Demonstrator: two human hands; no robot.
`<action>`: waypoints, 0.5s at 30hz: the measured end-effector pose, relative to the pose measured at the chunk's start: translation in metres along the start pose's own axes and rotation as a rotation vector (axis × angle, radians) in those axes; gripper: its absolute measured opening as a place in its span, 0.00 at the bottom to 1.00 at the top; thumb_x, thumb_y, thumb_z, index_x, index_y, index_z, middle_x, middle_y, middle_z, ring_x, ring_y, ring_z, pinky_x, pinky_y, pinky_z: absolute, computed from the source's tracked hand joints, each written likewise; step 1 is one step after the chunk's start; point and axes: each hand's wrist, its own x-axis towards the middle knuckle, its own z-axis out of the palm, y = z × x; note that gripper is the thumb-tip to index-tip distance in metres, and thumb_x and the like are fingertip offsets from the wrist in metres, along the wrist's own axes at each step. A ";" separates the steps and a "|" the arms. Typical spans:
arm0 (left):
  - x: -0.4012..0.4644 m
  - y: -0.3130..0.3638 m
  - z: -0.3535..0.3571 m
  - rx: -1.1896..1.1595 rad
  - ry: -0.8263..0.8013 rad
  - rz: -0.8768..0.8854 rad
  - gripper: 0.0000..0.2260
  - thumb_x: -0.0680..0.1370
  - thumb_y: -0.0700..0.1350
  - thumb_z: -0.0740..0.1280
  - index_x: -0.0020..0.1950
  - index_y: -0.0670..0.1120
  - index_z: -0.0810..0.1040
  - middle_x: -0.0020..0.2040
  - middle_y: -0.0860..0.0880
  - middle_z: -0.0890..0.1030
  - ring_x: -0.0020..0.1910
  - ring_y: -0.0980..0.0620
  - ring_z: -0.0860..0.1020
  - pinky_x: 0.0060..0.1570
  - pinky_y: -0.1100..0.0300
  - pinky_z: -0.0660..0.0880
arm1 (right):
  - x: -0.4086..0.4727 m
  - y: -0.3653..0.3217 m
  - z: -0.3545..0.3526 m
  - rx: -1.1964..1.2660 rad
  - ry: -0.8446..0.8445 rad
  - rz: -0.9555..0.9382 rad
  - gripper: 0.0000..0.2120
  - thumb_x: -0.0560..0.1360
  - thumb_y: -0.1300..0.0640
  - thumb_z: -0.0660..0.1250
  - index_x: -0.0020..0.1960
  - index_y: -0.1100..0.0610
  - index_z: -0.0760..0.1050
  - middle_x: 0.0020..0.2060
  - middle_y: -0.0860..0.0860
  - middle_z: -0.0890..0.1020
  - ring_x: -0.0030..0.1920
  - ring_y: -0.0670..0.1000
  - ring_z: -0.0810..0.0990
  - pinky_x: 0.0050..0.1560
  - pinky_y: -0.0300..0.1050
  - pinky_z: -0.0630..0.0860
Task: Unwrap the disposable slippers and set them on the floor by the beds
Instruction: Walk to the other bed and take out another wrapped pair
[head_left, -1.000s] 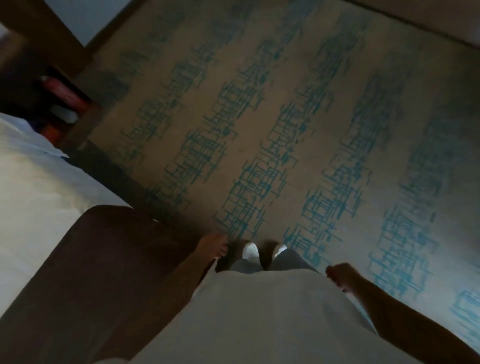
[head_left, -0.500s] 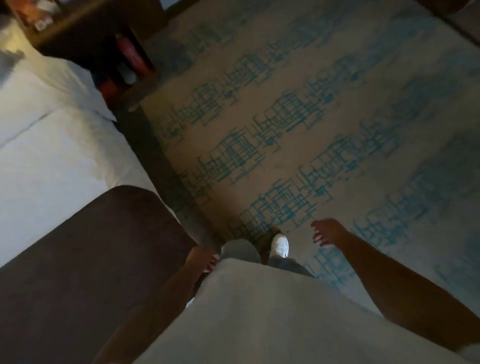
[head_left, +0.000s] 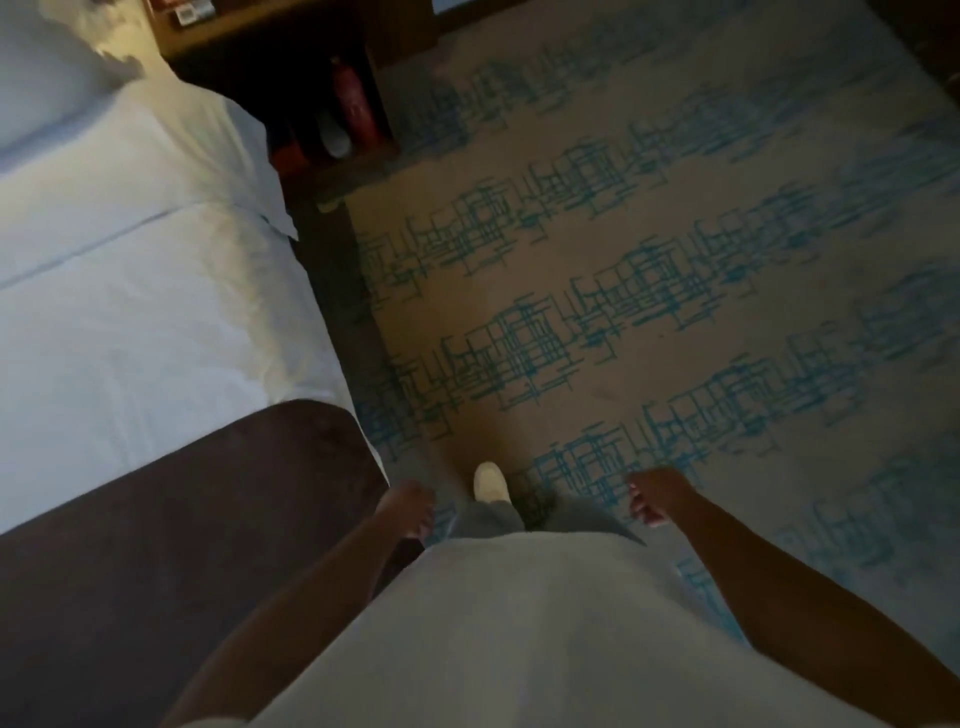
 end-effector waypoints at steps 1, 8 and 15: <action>-0.021 0.026 -0.009 -0.036 -0.009 0.014 0.17 0.84 0.45 0.58 0.36 0.44 0.74 0.30 0.45 0.79 0.25 0.48 0.78 0.24 0.65 0.72 | 0.003 0.002 0.000 -0.012 0.010 0.011 0.18 0.78 0.59 0.62 0.30 0.58 0.69 0.17 0.54 0.71 0.18 0.49 0.69 0.26 0.33 0.67; -0.024 0.141 -0.090 -0.126 0.147 0.220 0.16 0.84 0.42 0.57 0.38 0.41 0.75 0.30 0.45 0.77 0.27 0.50 0.76 0.29 0.61 0.70 | -0.002 -0.068 -0.001 -0.195 0.033 0.057 0.22 0.79 0.59 0.61 0.27 0.55 0.65 0.15 0.49 0.63 0.12 0.45 0.57 0.23 0.26 0.57; -0.005 0.103 -0.138 -0.209 0.274 0.056 0.11 0.83 0.45 0.60 0.44 0.43 0.77 0.35 0.46 0.81 0.31 0.48 0.79 0.35 0.59 0.78 | 0.009 -0.247 0.026 -0.372 -0.012 -0.179 0.18 0.78 0.58 0.65 0.31 0.63 0.76 0.25 0.59 0.80 0.22 0.53 0.77 0.34 0.47 0.80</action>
